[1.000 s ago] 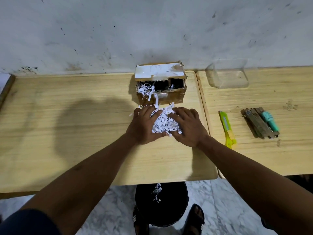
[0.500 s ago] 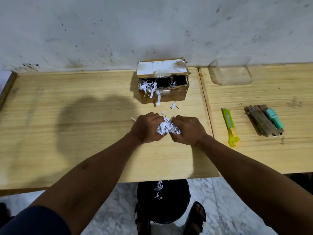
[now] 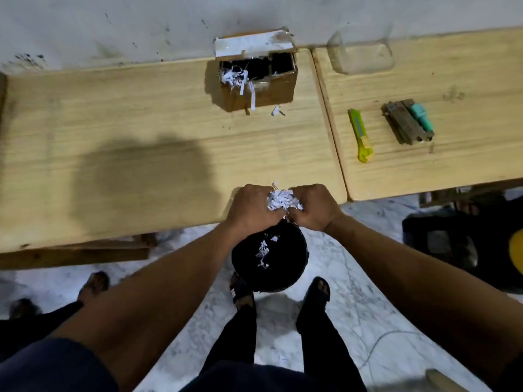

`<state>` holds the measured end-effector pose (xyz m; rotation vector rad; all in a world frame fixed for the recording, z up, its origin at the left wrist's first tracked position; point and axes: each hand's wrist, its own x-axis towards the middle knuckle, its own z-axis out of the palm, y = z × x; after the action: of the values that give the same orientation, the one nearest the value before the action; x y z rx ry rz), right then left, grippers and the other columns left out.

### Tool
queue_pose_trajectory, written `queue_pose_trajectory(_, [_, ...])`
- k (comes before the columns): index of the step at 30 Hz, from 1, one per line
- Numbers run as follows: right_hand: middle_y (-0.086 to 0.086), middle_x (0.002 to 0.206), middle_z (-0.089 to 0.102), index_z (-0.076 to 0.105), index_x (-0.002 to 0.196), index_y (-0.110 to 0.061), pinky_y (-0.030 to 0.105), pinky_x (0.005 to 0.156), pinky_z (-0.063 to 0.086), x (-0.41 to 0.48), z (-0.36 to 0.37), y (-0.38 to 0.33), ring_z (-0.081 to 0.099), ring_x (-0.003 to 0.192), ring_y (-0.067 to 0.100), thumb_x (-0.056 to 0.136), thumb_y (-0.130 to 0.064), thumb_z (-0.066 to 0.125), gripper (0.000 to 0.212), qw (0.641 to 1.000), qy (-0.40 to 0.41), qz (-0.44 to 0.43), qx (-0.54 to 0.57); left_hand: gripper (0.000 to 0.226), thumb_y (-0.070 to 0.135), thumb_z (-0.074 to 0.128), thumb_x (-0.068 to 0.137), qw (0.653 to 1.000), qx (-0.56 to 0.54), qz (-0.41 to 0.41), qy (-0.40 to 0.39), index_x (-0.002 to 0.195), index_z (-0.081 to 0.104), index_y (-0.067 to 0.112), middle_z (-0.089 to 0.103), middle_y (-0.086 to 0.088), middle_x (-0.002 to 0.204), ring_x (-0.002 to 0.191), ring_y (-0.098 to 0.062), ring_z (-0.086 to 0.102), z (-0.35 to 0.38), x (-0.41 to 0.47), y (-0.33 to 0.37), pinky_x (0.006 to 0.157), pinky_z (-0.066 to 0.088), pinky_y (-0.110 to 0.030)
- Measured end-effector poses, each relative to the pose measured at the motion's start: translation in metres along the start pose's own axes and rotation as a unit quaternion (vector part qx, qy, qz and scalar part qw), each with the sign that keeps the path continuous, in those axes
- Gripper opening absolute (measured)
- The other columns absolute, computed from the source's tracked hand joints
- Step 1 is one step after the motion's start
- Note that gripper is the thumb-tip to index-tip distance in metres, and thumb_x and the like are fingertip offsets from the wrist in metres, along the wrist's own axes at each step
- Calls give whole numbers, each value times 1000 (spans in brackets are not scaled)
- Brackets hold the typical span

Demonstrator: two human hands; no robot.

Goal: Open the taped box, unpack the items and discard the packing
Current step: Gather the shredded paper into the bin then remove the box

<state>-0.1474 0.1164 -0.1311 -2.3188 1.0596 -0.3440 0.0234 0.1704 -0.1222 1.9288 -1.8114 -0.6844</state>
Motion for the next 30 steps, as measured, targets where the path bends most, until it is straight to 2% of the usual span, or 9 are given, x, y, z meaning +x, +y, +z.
queue_pose_trajectory(6, [11, 57, 65, 57, 57, -13, 27, 49, 38, -75, 23, 2, 61, 53, 32, 64, -32, 45, 23, 997, -19, 53, 49, 26, 43, 68, 67, 985, -98, -129, -57, 72, 70, 18, 70, 0, 66, 65, -18, 68, 53, -76, 22, 58, 52, -31])
queue_pose_trajectory(10, [13, 58, 62, 41, 53, -23, 30, 52, 40, -96, 60, 20, 59, 59, 32, 64, -31, 49, 15, 978, -58, 180, 86, 25, 38, 69, 70, 942, -171, -283, -63, 76, 74, 15, 72, 1, 71, 71, -15, 68, 97, -91, 18, 61, 49, -25])
queue_pose_trajectory(13, [6, 57, 58, 48, 51, -19, 31, 58, 42, -96, 91, 36, 58, 65, 27, 68, -26, 55, 20, 939, -81, 306, 131, 20, 33, 73, 76, 879, -232, -411, -70, 79, 72, 13, 68, 3, 72, 74, -16, 66, 127, -84, 7, 63, 43, -22])
queue_pose_trajectory(16, [-2, 57, 57, 53, 52, -17, 29, 61, 39, -89, 125, 54, 57, 65, 21, 70, -26, 62, 22, 894, -88, 395, 192, 46, 42, 73, 66, 789, -296, -535, -61, 94, 73, 5, 73, -9, 90, 83, -28, 70, 156, -72, -11, 61, 46, -26])
queue_pose_trajectory(18, [2, 75, 64, 67, 70, -20, 32, 69, 49, -82, 148, 66, 64, 80, 25, 65, -38, 65, 20, 858, -83, 455, 223, 61, 46, 70, 58, 732, -331, -592, -68, 103, 70, 5, 72, -14, 100, 80, -30, 69, 172, -63, -24, 55, 45, -27])
queue_pose_trajectory(21, [7, 94, 67, 71, 104, -13, 35, 84, 55, -71, 178, 87, 65, 94, 29, 77, -32, 68, 33, 813, -87, 526, 233, 74, 52, 69, 56, 678, -360, -636, -82, 116, 65, 8, 68, -13, 108, 84, -31, 66, 194, -49, -44, 63, 50, -30])
queue_pose_trajectory(25, [8, 94, 66, 65, 116, -8, 32, 64, 56, -65, 194, 105, 61, 72, 23, 86, -39, 66, 43, 782, -128, 558, 249, 66, 61, 72, 71, 641, -406, -643, -108, 119, 63, 16, 60, -7, 104, 79, -27, 62, 207, -32, -58, 71, 49, -35])
queue_pose_trajectory(28, [14, 125, 63, 61, 128, -11, 36, 86, 53, -59, 192, 108, 62, 103, 31, 86, -45, 64, 55, 786, -155, 555, 225, 91, 73, 74, 60, 625, -399, -657, -136, 127, 55, 15, 60, -8, 115, 96, -29, 60, 205, -28, -66, 88, 47, -41])
queue_pose_trajectory(30, [13, 129, 60, 60, 130, -14, 33, 87, 48, -52, 188, 106, 60, 114, 32, 86, -48, 63, 57, 795, -185, 539, 207, 96, 72, 72, 66, 630, -390, -655, -148, 136, 51, 10, 55, -10, 132, 107, -30, 55, 202, -28, -68, 89, 44, -41])
